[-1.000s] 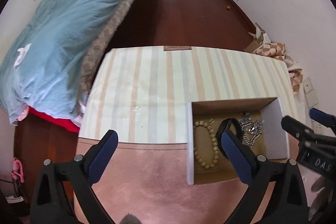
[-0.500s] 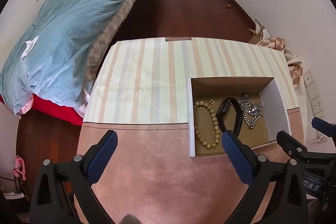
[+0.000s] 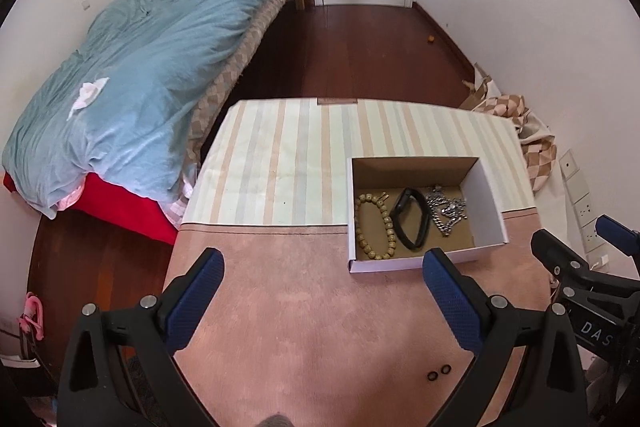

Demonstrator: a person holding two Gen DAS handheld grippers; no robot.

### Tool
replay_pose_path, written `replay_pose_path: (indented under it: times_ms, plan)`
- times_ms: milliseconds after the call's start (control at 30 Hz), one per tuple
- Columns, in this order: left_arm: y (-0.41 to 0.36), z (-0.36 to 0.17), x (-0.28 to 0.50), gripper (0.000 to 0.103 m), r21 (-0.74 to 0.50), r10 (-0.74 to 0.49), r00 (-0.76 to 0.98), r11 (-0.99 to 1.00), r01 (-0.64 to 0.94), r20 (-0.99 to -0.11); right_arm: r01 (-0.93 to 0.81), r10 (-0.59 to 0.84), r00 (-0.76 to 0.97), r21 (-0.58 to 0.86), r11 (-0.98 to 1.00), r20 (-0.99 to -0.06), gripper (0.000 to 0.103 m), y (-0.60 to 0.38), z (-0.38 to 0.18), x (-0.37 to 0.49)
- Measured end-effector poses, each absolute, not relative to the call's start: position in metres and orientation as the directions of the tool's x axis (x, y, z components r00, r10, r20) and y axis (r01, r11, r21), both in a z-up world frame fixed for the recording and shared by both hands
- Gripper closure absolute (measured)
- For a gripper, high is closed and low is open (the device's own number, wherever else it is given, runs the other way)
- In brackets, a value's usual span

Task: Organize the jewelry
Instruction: 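Move both open tools back toward the two black rings on the mat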

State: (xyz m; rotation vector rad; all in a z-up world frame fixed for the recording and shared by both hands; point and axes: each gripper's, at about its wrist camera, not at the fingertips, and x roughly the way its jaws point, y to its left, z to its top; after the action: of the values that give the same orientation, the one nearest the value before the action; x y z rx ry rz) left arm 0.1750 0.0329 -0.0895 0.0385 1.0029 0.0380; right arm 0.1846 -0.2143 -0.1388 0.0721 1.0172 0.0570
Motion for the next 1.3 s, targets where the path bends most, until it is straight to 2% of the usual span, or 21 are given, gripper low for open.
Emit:
replay_pose_path:
  times_ms: [633,800,967,1000,1067,1100,1133,1233,1300]
  plan:
    - [0.034,-0.019,0.107,0.002,0.005,0.026,0.657,0.999,-0.034,-0.754,0.015,0.075,0.668,0.114,0.993,-0.741,0.003,-0.234,-0.057,0.104]
    - [0.033,-0.033,0.105,0.002,0.004,0.031,0.636,0.999,-0.043,-0.771,0.023,0.087,0.644,0.132,0.991,-0.76,0.003,-0.234,-0.072,0.102]
    - [0.034,-0.084,0.1,0.002,0.023,0.049,0.555,0.998,-0.053,-0.83,0.021,0.109,0.564,0.147,0.989,-0.819,0.005,-0.229,-0.129,0.097]
    - [0.034,-0.104,0.099,0.002,0.04,0.063,0.52,0.998,-0.056,-0.852,0.018,0.116,0.544,0.149,0.989,-0.831,0.009,-0.227,-0.144,0.095]
    - [0.034,-0.131,0.097,0.002,0.062,0.081,0.475,0.997,-0.055,-0.876,0.001,0.145,0.484,0.167,0.986,-0.863,0.04,-0.223,-0.18,0.093]
    - [0.034,-0.15,0.096,0.002,0.081,0.097,0.441,0.995,-0.055,-0.892,-0.002,0.159,0.456,0.178,0.984,-0.876,0.046,-0.221,-0.195,0.092]
    - [0.034,-0.163,0.095,0.002,0.09,0.103,0.415,0.995,-0.052,-0.904,-0.004,0.177,0.425,0.194,0.981,-0.888,0.051,-0.219,-0.21,0.091]
    - [0.037,-0.202,0.092,0.002,0.122,0.134,0.345,0.991,-0.056,-0.929,-0.013,0.25,0.358,0.263,0.965,-0.9,0.052,-0.216,-0.255,0.088]
    - [0.04,-0.225,0.09,0.001,0.131,0.142,0.295,0.99,-0.059,-0.945,-0.022,0.27,0.328,0.278,0.96,-0.905,0.058,-0.212,-0.279,0.085]
